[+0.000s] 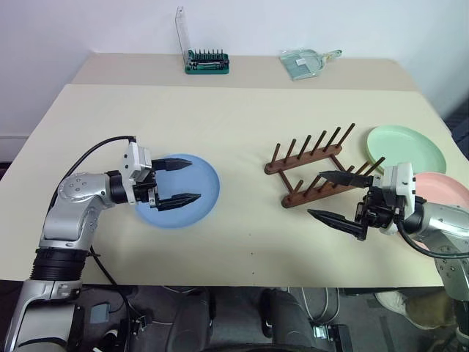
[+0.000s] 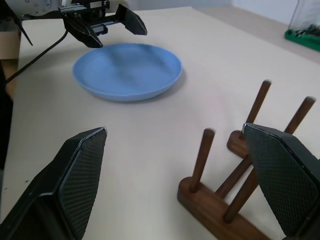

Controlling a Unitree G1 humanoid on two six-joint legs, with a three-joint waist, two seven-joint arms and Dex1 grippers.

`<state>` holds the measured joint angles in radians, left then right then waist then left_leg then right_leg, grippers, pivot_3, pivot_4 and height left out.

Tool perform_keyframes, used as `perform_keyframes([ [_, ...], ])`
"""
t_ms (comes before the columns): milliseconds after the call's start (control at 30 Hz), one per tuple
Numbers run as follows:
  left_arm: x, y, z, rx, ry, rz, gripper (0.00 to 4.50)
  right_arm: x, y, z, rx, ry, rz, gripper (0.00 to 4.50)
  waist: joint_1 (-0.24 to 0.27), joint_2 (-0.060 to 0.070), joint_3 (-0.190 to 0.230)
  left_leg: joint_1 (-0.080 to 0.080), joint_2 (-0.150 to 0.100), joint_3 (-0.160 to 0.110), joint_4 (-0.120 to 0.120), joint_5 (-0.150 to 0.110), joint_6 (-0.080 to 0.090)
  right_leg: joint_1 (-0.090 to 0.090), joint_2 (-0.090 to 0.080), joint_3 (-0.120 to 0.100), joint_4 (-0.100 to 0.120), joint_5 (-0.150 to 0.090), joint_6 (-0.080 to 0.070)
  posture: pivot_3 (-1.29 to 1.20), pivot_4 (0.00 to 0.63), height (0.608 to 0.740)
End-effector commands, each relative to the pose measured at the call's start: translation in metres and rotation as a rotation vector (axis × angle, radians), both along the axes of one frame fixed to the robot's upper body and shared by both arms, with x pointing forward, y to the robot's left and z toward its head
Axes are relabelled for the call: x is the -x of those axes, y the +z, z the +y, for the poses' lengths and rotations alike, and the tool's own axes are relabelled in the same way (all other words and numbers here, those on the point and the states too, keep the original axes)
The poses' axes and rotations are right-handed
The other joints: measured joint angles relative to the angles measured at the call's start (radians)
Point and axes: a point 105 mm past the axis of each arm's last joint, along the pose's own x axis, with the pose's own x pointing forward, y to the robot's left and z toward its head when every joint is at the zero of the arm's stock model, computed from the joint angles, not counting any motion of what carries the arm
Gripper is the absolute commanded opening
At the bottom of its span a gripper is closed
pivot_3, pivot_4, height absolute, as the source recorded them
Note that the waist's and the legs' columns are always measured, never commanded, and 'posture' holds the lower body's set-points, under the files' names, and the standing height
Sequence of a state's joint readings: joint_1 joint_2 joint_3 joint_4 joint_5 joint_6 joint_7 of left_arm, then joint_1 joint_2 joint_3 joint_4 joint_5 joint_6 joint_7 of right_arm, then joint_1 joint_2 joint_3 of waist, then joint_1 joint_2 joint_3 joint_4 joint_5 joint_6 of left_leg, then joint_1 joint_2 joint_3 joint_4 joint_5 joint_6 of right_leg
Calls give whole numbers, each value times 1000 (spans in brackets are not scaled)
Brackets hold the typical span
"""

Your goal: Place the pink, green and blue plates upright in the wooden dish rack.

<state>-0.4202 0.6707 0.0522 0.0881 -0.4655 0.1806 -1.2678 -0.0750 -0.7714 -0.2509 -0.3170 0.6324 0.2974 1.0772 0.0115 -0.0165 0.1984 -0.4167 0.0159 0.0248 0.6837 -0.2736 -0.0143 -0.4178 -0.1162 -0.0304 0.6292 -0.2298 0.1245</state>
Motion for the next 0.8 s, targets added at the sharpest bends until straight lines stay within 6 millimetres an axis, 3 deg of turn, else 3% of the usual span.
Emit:
perform_keyframes([
  [33,0,14,2,12,7,-56,4500,-1,17,11,-22,38,-76,4452,-1,0,0,0,0,0,0,0,0,0,0,0,0,0,0,0,150,740],
  [100,0,15,9,14,14,-54,4500,-4,19,23,-32,58,-88,4452,-2,0,0,0,0,0,0,0,0,0,0,0,0,0,0,0,150,740],
  [200,6,25,-4,58,-15,-41,4500,-4,27,20,-48,83,-104,4452,2,0,0,0,0,0,0,0,0,0,0,0,0,0,0,0,150,740],
  [367,7,30,-7,57,-23,-38,4500,-3,36,21,-81,99,-120,4452,1,0,0,0,0,-1,0,0,0,1,0,0,-1,0,0,0,150,740],
  [600,4,28,-38,78,-88,-20,4500,-6,33,15,-87,36,-144,4452,2,0,0,0,0,0,0,0,0,1,0,0,0,0,0,0,150,740],
  [667,4,17,-58,34,-116,-5,4500,-6,33,5,-73,-13,-157,4452,4,0,0,0,-1,0,0,0,0,1,0,0,-1,0,0,0,150,740],
  [800,4,6,-79,-4,-161,-8,4500,-4,38,-9,-66,-86,-177,4452,1,0,0,1,-1,0,0,0,0,3,0,0,-1,0,0,0,150,740],
])
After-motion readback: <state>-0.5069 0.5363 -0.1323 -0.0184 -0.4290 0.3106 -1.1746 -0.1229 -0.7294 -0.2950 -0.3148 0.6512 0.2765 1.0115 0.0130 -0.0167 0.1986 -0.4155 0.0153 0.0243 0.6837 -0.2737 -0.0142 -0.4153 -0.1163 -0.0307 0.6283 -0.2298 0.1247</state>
